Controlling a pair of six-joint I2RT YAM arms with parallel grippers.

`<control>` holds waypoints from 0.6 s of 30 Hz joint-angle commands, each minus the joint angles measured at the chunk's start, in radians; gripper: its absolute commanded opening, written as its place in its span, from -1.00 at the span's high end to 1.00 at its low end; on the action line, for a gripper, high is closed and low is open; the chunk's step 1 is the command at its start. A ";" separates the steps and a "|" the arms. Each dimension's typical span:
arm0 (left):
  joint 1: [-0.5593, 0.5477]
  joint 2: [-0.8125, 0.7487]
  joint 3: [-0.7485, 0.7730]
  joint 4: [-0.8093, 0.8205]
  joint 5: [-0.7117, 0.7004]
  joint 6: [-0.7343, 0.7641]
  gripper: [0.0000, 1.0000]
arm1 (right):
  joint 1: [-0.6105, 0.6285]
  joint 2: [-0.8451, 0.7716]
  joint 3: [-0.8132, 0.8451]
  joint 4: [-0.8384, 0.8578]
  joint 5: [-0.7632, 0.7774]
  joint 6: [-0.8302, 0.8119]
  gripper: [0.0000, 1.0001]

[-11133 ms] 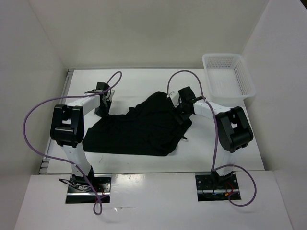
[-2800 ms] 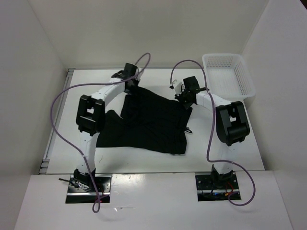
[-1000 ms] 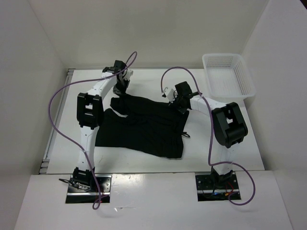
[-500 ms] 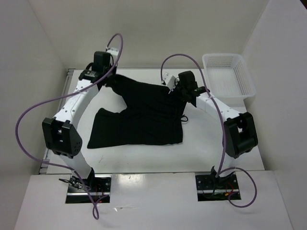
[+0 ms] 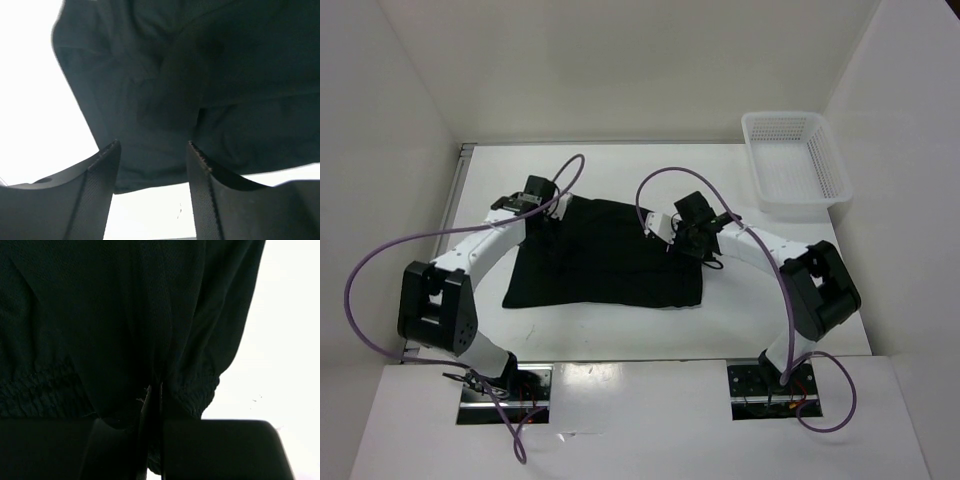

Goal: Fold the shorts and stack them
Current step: Fold the shorts

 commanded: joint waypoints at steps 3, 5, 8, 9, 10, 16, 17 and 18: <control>0.060 -0.027 0.120 -0.008 0.059 0.003 -0.27 | -0.005 -0.061 -0.004 -0.013 0.014 -0.021 1.00; 0.071 -0.002 0.120 -0.039 0.111 0.003 -0.27 | -0.005 -0.051 0.005 -0.013 0.014 -0.021 1.00; 0.048 0.071 0.120 -0.126 0.215 0.003 -0.27 | -0.005 -0.032 0.005 -0.013 0.014 -0.030 1.00; 0.039 0.081 0.111 -0.140 0.231 0.003 -0.27 | -0.005 -0.032 0.005 -0.013 0.025 -0.039 1.00; 0.028 0.090 0.110 -0.140 0.231 0.003 -0.30 | -0.005 -0.032 0.005 -0.013 0.025 -0.040 1.00; 0.028 0.153 0.046 -0.022 0.088 0.003 -0.35 | -0.005 -0.014 0.014 -0.013 0.025 -0.040 1.00; 0.054 0.179 0.046 0.001 0.079 0.003 -0.35 | -0.005 -0.014 0.014 -0.013 0.025 -0.040 1.00; 0.063 0.191 0.046 0.001 0.067 0.003 -0.35 | -0.005 -0.014 0.014 -0.013 0.025 -0.040 1.00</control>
